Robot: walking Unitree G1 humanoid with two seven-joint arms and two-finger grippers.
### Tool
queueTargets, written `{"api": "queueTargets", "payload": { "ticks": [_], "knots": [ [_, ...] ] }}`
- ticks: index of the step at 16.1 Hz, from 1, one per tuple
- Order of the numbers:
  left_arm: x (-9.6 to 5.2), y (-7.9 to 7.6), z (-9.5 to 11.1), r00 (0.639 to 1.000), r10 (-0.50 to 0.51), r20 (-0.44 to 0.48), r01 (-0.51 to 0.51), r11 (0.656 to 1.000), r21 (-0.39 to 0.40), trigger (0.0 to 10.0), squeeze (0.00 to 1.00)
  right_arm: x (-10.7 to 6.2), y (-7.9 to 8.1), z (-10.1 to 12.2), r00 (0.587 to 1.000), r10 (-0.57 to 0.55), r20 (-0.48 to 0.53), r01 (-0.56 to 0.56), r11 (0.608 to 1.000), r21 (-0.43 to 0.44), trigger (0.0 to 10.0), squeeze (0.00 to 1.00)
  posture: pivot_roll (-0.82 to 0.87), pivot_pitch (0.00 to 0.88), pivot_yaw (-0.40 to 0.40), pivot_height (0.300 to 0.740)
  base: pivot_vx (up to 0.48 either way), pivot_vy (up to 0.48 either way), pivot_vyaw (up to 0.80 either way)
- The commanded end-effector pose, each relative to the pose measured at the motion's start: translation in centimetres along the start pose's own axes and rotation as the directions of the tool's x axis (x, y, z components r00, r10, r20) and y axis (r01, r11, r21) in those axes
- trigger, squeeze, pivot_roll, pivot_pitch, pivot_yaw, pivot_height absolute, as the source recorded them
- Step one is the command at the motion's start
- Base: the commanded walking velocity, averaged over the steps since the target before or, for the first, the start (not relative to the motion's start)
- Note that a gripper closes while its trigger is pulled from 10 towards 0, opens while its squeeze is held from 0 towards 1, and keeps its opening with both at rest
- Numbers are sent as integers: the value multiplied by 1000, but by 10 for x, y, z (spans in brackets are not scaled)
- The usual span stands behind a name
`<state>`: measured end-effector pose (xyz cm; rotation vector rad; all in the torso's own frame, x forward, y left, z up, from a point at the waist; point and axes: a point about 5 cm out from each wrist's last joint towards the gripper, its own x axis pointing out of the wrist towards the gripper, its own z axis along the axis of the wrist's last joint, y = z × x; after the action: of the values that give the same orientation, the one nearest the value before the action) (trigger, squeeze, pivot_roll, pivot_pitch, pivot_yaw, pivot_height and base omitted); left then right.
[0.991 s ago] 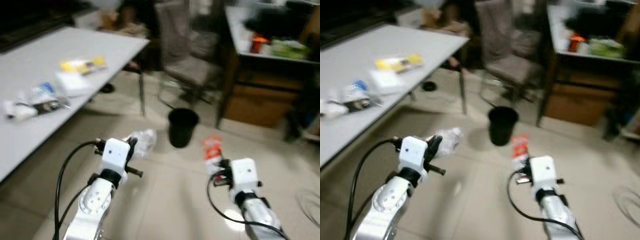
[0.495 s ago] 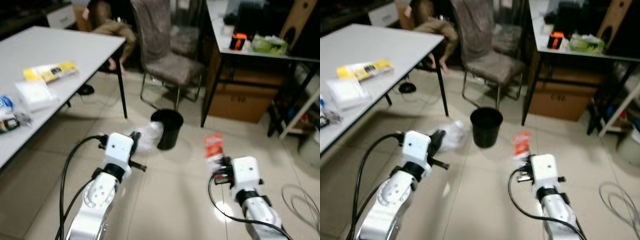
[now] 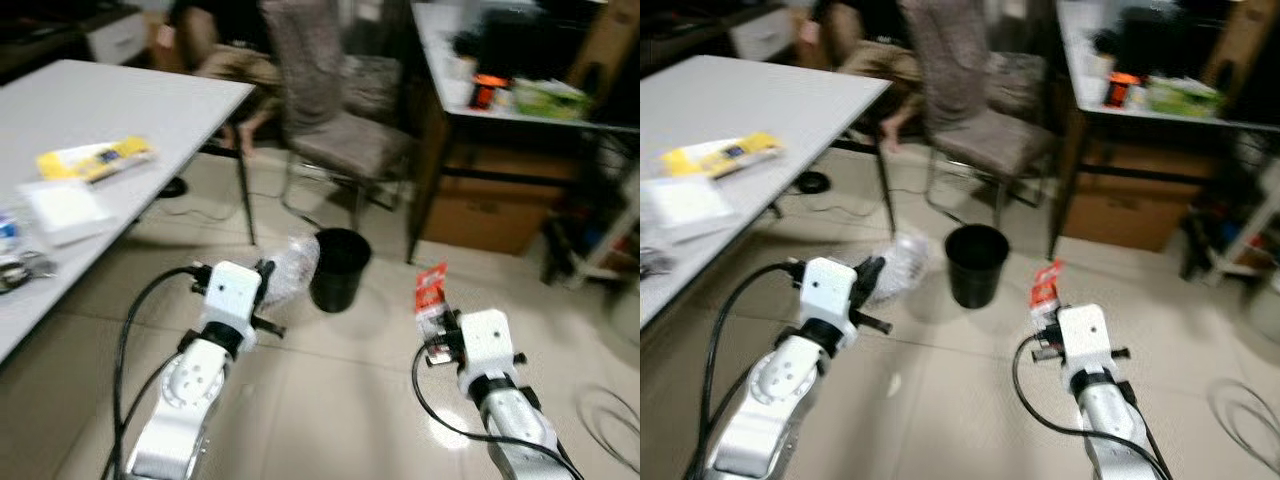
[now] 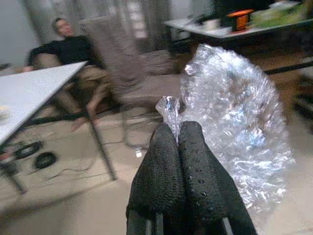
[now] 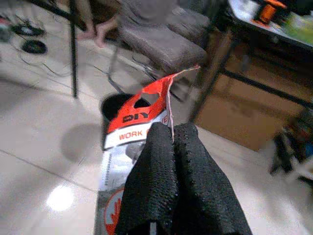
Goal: Picking trash to rubbish bin
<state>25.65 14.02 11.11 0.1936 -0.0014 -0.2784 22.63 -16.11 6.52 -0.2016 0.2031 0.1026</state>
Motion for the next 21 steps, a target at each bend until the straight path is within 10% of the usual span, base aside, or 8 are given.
{"api": "queueTargets", "payload": {
  "ticks": [1,21],
  "knots": [
    [2,3,1,1000,3,5,-3,1000,2,10000,0,3,2,4,1000,4,18,-4,1000,-4,10000,0,-34,0,-23,740,368,0,0],
    [4,-8,-8,1000,-21,-21,21,1000,-11,10000,0,16,4,5,999,49,6,-49,999,-13,10000,0,-34,14,-19,740,387,0,-120]
  ]
}}
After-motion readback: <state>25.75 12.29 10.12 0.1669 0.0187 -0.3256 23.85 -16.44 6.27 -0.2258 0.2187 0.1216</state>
